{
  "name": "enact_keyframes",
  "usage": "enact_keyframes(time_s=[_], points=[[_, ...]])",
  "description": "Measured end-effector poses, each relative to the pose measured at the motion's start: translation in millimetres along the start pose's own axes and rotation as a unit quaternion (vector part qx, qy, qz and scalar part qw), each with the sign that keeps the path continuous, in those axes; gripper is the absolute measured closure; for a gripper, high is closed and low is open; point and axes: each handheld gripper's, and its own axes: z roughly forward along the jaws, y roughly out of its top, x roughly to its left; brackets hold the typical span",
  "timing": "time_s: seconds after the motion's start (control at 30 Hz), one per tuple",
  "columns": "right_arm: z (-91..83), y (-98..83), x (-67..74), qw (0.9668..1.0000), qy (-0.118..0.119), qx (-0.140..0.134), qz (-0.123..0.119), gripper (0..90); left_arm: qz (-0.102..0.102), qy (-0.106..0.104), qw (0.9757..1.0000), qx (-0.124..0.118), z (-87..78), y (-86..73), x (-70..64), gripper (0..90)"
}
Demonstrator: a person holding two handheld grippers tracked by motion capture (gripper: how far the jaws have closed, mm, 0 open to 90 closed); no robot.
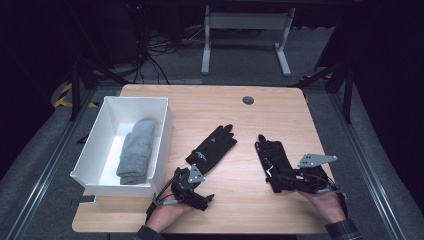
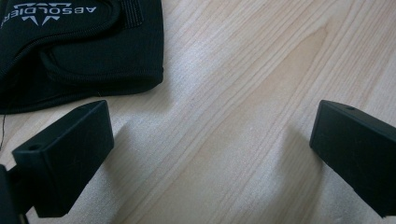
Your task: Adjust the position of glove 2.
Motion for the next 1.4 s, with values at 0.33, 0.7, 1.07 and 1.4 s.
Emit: enact_keyframes(time_s=[0.33, 0.7, 1.07, 1.4], points=[[24.3, 11.3, -51.1, 0.9976, -0.054, 0.026, 0.035, 69.2, 0.000, 0.000, 1.0000, 0.000, 0.0, 0.0, 0.0, 0.1], [43.3, 8.1, -49.5, 0.9978, -0.031, 0.057, 0.008, 90.0, 0.000, 0.000, 1.0000, 0.000, 0.0, -0.1, 0.1, 0.1], [37.0, -1.4, -11.4, 0.9970, 0.011, 0.065, -0.042, 90.0, 0.000, 0.000, 1.0000, 0.000, -0.1, -0.2, 0.0, 0.0], [34.6, -6.5, 24.8, 0.9933, 0.051, 0.070, -0.077, 90.0, 0.000, 0.000, 1.0000, 0.000, -0.1, -0.2, 0.0, 0.0]])
